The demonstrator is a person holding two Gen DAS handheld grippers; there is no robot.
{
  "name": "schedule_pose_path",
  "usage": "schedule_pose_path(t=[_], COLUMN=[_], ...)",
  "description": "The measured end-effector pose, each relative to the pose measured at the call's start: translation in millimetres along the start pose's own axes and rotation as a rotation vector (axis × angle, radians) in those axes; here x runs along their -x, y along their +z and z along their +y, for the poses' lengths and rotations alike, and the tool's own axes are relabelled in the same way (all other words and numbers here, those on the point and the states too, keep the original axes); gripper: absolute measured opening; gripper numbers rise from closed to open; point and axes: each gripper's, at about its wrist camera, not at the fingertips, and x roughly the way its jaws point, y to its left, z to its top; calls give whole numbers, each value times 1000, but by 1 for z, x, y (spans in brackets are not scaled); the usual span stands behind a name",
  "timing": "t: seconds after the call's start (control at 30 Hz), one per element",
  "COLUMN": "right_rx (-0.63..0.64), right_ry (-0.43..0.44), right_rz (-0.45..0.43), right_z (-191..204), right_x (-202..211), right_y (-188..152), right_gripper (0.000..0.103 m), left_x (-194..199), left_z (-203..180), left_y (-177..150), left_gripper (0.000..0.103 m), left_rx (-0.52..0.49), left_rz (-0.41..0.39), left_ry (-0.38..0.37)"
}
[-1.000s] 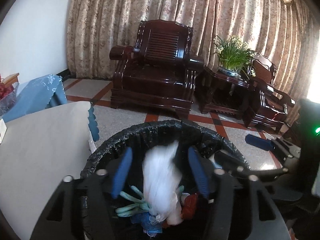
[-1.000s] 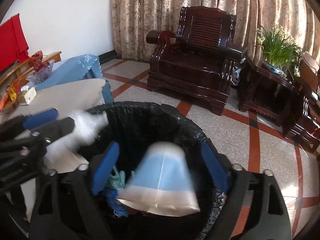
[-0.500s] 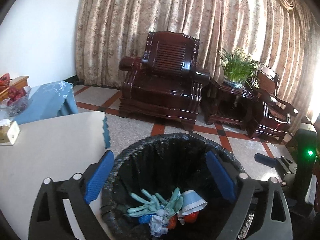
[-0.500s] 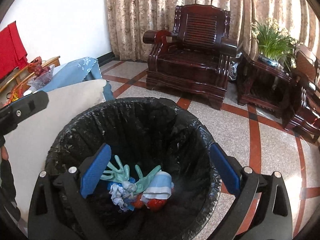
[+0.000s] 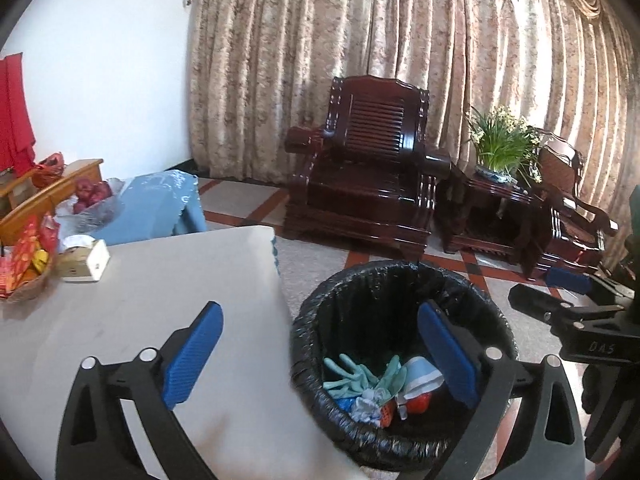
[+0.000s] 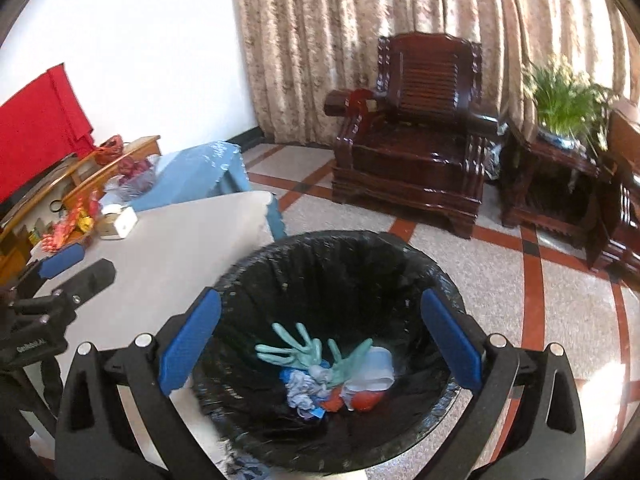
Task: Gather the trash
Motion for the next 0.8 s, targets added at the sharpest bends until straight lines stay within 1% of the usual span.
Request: schedule_pose_path(t=[0.1, 0.27, 0.47, 0.8], right_rx=[24, 23, 47, 82], right_ry=[16, 47, 76, 88], right_rz=[-8, -23, -58, -106], right_z=[14, 28, 45, 57], right_x=[14, 34, 58, 79], right_y=[1, 2, 5, 16], right_gripper=[97, 97, 97, 97], left_x=[17, 41, 65, 96], left_z=[3, 6, 8, 10], left_y=[-1, -3, -4, 4], left_gripper=[96, 96, 96, 96], left_rx=[4, 11, 26, 37], left_rz=[-11, -26, -48, -107], left_ry=[10, 32, 41, 50])
